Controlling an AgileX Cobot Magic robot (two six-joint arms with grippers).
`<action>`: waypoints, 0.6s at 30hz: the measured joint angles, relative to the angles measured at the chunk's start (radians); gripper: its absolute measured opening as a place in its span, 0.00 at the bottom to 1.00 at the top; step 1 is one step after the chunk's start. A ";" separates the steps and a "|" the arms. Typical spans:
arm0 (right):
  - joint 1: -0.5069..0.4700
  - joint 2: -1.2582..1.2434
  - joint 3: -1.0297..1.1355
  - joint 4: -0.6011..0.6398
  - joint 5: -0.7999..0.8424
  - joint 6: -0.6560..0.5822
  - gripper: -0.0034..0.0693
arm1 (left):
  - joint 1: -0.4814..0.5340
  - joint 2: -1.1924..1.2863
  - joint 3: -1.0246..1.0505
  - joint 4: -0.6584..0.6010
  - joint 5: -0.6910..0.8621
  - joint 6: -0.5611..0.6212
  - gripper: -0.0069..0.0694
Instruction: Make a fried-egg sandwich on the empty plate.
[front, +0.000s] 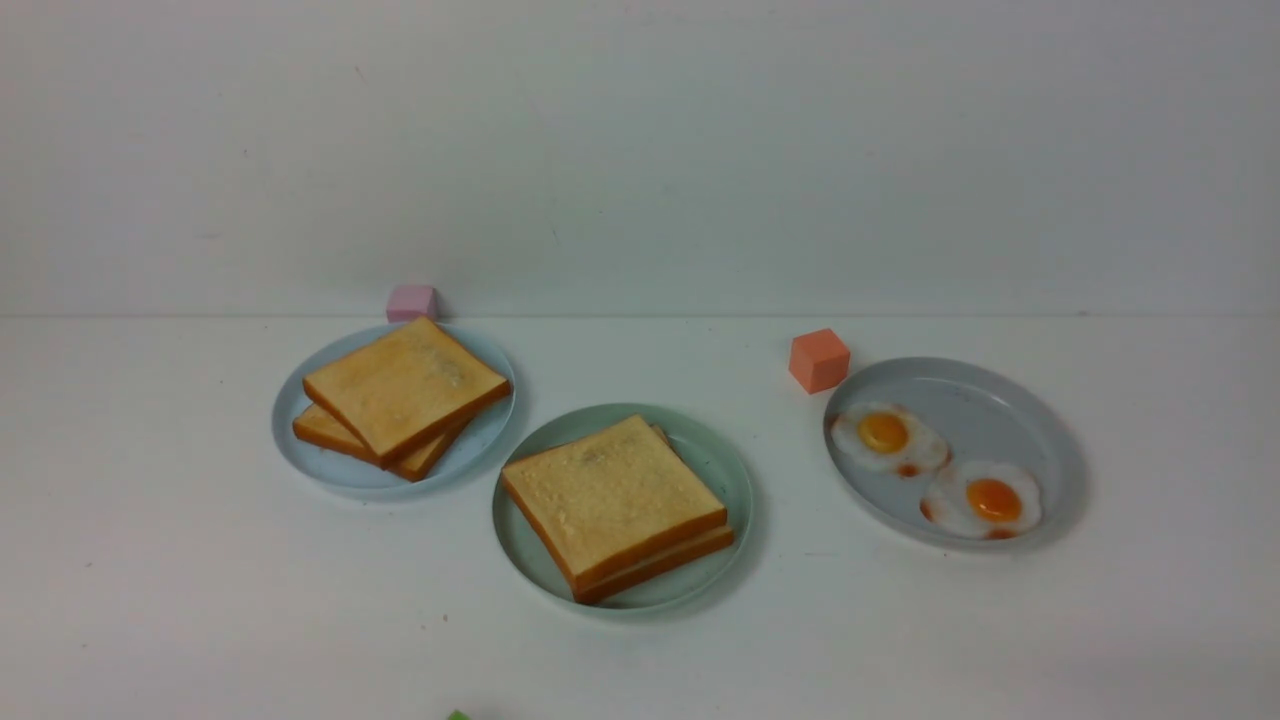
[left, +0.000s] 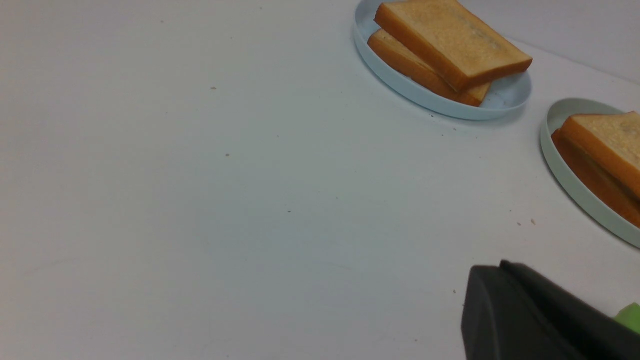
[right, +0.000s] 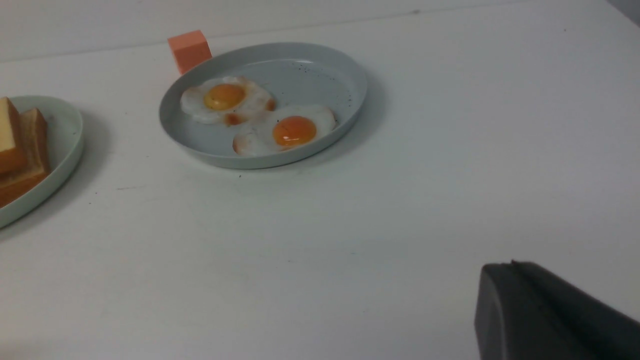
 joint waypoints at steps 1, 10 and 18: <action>0.000 0.000 0.000 0.000 0.000 0.000 0.09 | 0.000 0.000 0.000 0.000 0.000 0.000 0.07; 0.000 0.000 0.000 0.000 0.000 0.000 0.10 | 0.000 0.000 0.000 0.000 0.000 0.000 0.07; 0.000 0.000 0.000 0.000 0.000 0.000 0.12 | 0.000 0.000 0.000 0.000 0.000 0.000 0.08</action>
